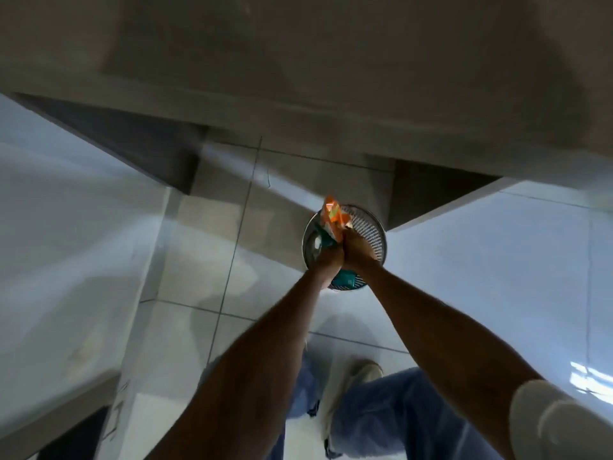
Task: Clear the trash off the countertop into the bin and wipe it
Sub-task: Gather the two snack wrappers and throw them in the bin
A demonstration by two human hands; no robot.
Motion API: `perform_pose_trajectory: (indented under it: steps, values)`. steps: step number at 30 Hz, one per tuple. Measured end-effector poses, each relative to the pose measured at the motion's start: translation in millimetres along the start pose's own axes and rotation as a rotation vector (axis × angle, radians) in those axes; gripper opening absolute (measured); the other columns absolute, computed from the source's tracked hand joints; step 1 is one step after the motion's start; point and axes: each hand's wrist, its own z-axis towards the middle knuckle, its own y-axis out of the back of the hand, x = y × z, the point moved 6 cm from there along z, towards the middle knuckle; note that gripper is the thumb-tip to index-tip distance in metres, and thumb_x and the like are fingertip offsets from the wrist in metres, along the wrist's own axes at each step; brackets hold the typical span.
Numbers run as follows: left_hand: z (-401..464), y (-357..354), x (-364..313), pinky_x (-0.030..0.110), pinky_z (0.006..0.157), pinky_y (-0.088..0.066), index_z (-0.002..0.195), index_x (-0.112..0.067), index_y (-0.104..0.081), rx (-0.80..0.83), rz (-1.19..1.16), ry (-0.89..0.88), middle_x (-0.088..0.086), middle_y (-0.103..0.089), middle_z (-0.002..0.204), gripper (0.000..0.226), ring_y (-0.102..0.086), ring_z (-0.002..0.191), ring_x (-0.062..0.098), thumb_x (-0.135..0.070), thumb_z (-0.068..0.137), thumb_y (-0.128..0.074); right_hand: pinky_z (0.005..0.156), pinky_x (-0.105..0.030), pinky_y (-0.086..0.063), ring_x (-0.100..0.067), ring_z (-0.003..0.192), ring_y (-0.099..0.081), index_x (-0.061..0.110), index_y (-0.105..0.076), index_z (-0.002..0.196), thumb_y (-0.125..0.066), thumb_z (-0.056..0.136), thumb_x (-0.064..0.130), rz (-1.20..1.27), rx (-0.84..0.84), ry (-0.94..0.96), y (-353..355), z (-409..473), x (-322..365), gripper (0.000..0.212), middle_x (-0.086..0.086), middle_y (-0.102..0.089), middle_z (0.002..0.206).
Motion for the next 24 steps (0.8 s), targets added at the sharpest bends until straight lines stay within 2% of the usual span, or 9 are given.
perform_pose_trajectory:
  steps: [2,5,9,10,12,14,16,20,24]
  values:
    - [11.9,4.6,1.2,0.046,0.124,-0.037,0.152,-0.007,-0.042,-0.027,0.027,0.042,0.015,-0.054,0.150,0.057,-0.050,0.142,0.032,-0.042,0.107,-0.044,0.116,-0.044,-0.045,-0.035,0.134,-0.057,0.007,-0.048,0.149,-0.062,0.101,0.016,-0.051,0.142,-0.017,-10.6,7.6,-5.4,0.051,-0.019,-0.062,0.142]
    - [-20.6,13.3,-10.6,0.037,0.118,-0.043,0.150,-0.002,-0.047,-0.119,0.122,0.018,0.017,-0.055,0.151,0.056,-0.053,0.140,0.032,-0.036,0.105,-0.052,0.110,-0.046,-0.051,-0.038,0.131,-0.059,0.012,-0.040,0.156,-0.059,0.102,0.026,-0.112,0.168,-0.037,2.4,-25.7,-0.3,0.059,-0.022,-0.061,0.142]
    - [-130.3,13.3,-41.7,0.024,0.083,-0.042,0.144,-0.012,-0.054,-0.189,0.408,-0.223,0.016,-0.065,0.138,0.043,-0.062,0.127,0.033,-0.017,0.102,-0.052,0.107,-0.050,-0.054,-0.035,0.138,-0.054,0.020,-0.040,0.156,-0.067,0.095,0.035,-0.004,-0.025,-0.081,59.7,-118.1,22.5,0.069,-0.013,-0.048,0.155]
    - [-161.0,14.1,-49.9,0.027,0.085,-0.045,0.144,-0.013,-0.054,-0.205,0.531,-0.295,0.018,-0.064,0.139,0.043,-0.062,0.127,0.035,-0.016,0.100,-0.053,0.108,-0.049,-0.054,-0.034,0.140,-0.052,0.020,-0.039,0.157,-0.068,0.093,0.038,-0.012,-0.084,-0.065,77.3,-146.8,31.8,0.072,-0.010,-0.043,0.159]
    - [-220.2,15.0,-62.3,0.039,0.109,-0.049,0.150,-0.014,-0.046,-0.246,0.784,-0.430,0.016,-0.051,0.153,0.050,-0.050,0.143,0.035,-0.021,0.101,-0.053,0.112,-0.049,-0.052,-0.032,0.146,-0.047,0.018,-0.041,0.155,-0.069,0.094,0.035,-0.079,-0.201,0.073,109.3,-205.0,56.0,0.070,-0.008,-0.040,0.163]
    - [-290.3,19.2,-73.5,0.045,0.124,-0.037,0.158,-0.015,-0.037,-0.380,0.985,-0.590,0.013,-0.034,0.166,0.059,-0.027,0.158,0.034,-0.029,0.102,-0.052,0.116,-0.048,-0.049,-0.030,0.153,-0.040,0.016,-0.045,0.152,-0.074,0.090,0.019,-0.181,-0.313,0.264,138.5,-269.0,83.2,0.069,-0.009,-0.043,0.162]
    - [-355.9,24.4,-87.4,0.045,0.128,-0.027,0.160,-0.014,-0.034,-0.551,1.079,-0.758,0.012,-0.026,0.170,0.063,-0.017,0.161,0.034,-0.036,0.103,-0.049,0.119,-0.052,-0.045,-0.032,0.155,-0.036,0.014,-0.046,0.152,-0.074,0.085,0.008,-0.255,-0.401,0.449,159.5,-322.3,109.1,0.073,-0.012,-0.045,0.161]
    - [-448.6,37.6,-139.8,0.050,0.133,-0.013,0.163,-0.016,-0.027,-0.736,1.180,-0.949,0.015,-0.014,0.173,0.068,-0.011,0.162,0.036,-0.049,0.105,-0.041,0.124,-0.060,-0.033,-0.035,0.158,-0.029,0.014,-0.040,0.156,-0.062,0.092,0.021,-0.361,-0.567,0.729,213.0,-384.4,163.5,0.069,-0.014,-0.035,0.167]
    - [-469.8,51.6,-227.7,0.055,0.131,-0.016,0.164,-0.013,-0.022,-0.818,1.246,-0.980,0.017,-0.013,0.173,0.070,-0.010,0.161,0.039,-0.053,0.107,-0.022,0.128,-0.059,-0.024,-0.040,0.159,-0.018,0.013,-0.028,0.162,-0.050,0.101,0.030,-0.374,-0.701,0.702,288.3,-368.2,222.8,0.067,-0.017,-0.021,0.171]
